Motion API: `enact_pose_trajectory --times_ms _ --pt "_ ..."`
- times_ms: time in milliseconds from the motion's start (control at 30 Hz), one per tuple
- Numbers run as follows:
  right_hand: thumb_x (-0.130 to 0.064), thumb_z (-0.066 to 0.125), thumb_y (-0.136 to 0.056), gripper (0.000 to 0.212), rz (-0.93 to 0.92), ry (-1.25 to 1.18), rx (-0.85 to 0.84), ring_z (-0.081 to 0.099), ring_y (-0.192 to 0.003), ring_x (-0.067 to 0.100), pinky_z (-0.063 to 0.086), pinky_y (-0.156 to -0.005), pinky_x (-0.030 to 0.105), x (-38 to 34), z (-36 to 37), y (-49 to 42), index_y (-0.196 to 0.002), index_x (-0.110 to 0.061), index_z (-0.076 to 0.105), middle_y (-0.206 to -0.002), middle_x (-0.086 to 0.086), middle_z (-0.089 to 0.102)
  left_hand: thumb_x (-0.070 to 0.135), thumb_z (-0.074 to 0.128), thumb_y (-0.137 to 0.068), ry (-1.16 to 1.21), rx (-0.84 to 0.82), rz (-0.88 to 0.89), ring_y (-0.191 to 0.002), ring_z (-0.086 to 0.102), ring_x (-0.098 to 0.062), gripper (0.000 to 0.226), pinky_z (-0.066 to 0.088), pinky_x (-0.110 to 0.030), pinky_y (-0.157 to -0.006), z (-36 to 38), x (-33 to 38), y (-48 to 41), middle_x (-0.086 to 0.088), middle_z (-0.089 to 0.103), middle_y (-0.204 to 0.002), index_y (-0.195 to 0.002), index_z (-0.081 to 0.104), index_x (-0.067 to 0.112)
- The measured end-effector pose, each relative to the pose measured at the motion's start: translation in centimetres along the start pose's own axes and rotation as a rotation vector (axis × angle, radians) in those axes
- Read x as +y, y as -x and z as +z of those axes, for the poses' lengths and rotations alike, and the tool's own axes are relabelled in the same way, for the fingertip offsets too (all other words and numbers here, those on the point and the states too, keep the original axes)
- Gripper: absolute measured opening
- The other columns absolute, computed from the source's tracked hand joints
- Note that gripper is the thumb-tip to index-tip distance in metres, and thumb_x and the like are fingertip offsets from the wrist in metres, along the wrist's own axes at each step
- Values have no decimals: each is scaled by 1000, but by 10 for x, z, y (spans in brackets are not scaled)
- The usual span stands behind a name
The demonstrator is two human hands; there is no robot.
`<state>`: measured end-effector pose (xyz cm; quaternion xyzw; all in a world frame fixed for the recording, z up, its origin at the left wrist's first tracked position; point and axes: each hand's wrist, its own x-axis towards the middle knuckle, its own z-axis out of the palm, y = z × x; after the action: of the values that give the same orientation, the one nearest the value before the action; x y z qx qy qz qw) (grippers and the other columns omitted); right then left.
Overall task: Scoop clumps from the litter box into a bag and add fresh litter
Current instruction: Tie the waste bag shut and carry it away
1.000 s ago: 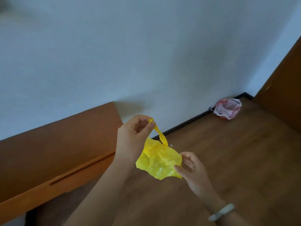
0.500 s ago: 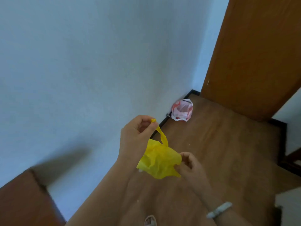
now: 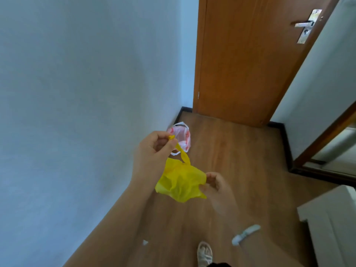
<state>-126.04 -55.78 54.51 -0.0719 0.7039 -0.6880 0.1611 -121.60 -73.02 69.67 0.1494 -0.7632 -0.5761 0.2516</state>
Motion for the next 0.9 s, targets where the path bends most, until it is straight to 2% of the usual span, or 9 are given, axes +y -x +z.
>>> enact_pose_trajectory --times_ms 133,233,333,467,600,700,900 --pt "-18 68 -65 29 -9 0 30 62 -84 17 52 -69 32 -3 -4 -71 -93 -20 62 -93 9 68 11 69 -84 -25 -12 5 -62 62 7 11 43 -5 -59 21 -20 -68 14 67 -71 -84 66 21" --pt "-9 69 -67 28 11 -51 22 62 -83 19 51 -70 33 -4 -7 -134 -92 -19 63 -91 10 68 10 69 -84 -26 1 -3 -61 62 6 18 43 -5 -58 40 -35 -121 20 67 -62 -79 65 27" --pt "-4 70 -69 27 7 -47 2 62 -80 16 50 -68 32 -10 -11 -197 -87 -23 65 -85 4 68 11 70 -83 -37 22 -28 -63 63 5 19 45 -7 -61 60 -47 -175 21 68 -65 -78 65 29" --pt "-15 68 -63 27 8 -10 -35 61 -73 3 49 -63 19 -26 -16 -268 -89 -19 61 -81 -1 67 12 71 -82 -44 52 -57 -62 63 5 18 45 -8 -61 85 -60 -237 22 67 -64 -77 65 29" --pt "-23 71 -59 33 49 14 -42 62 -77 10 49 -66 25 -31 -17 -337 -91 -21 62 -85 0 68 12 70 -82 -80 40 -92 -63 63 5 15 48 -11 -63 104 -78 -303 21 68 -66 -79 66 26" --pt "-26 72 -57 33 85 15 -34 61 -74 9 49 -64 24 -30 -17 -383 -88 -20 62 -79 -1 68 14 71 -82 -99 14 -110 -68 65 2 13 51 -17 -67 119 -96 -350 19 69 -70 -80 68 27" --pt "-39 70 -50 48 155 -16 53 62 -72 12 49 -61 24 -15 -10 -476 -90 -15 62 -81 5 67 9 70 -82 -110 -70 -127 -64 63 6 25 45 -8 -63 151 -141 -446 24 68 -67 -76 65 32"
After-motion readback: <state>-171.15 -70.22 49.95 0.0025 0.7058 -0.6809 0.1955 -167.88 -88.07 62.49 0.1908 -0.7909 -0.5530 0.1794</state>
